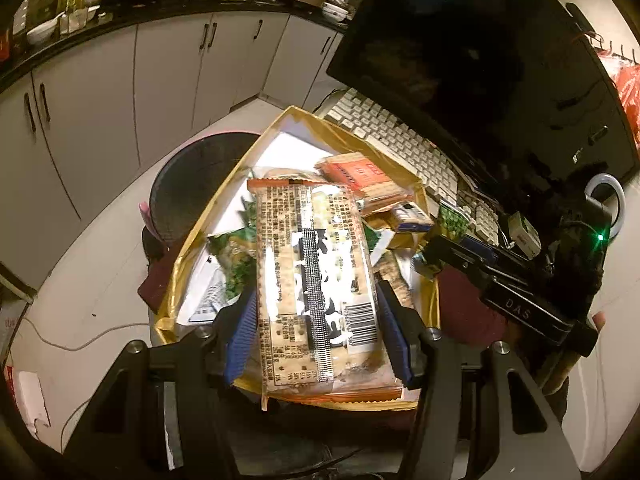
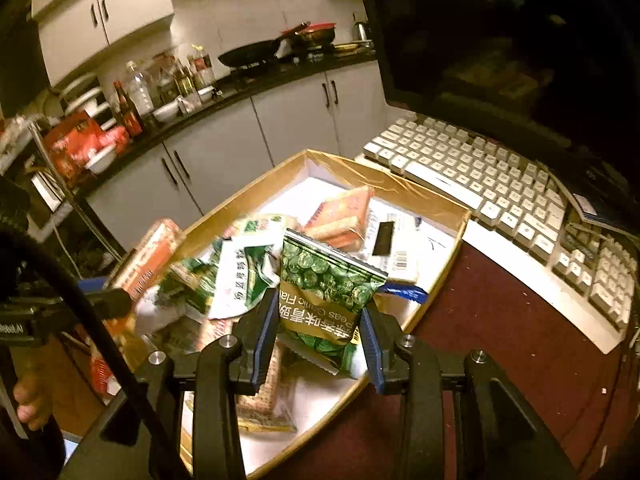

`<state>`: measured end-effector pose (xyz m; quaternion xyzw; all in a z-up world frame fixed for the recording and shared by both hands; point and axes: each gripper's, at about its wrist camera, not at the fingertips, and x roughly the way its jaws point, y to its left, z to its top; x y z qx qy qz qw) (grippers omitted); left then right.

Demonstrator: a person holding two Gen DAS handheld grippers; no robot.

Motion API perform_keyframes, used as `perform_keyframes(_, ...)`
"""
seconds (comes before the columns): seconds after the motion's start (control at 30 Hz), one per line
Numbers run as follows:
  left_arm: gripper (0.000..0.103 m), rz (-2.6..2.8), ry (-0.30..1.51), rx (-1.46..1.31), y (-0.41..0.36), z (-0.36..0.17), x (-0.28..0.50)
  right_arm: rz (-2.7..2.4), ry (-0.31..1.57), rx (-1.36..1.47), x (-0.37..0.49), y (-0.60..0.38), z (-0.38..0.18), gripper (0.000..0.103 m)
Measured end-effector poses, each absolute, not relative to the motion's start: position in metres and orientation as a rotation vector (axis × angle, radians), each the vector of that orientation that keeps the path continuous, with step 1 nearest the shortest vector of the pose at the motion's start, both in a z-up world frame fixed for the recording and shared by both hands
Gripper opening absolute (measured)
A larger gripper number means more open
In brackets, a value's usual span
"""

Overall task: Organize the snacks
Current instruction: 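Carry both packs over the cardboard box and open both tools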

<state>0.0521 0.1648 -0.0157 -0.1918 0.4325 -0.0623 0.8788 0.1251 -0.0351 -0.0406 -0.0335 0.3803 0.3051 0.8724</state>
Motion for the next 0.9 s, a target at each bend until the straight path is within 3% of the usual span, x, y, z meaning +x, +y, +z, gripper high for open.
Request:
perform_keyframes(0.43,0.058,-0.108,0.928,-0.384,0.164,-0.032,0.059,0.56,0.817,-0.233,0.112,-0.004,-0.049,0.038)
perform_keyframes(0.9,0.059,-0.022,0.917,-0.331,0.153,-0.045,0.064,0.587,0.823,-0.135,0.102,-0.003,-0.055,0.043)
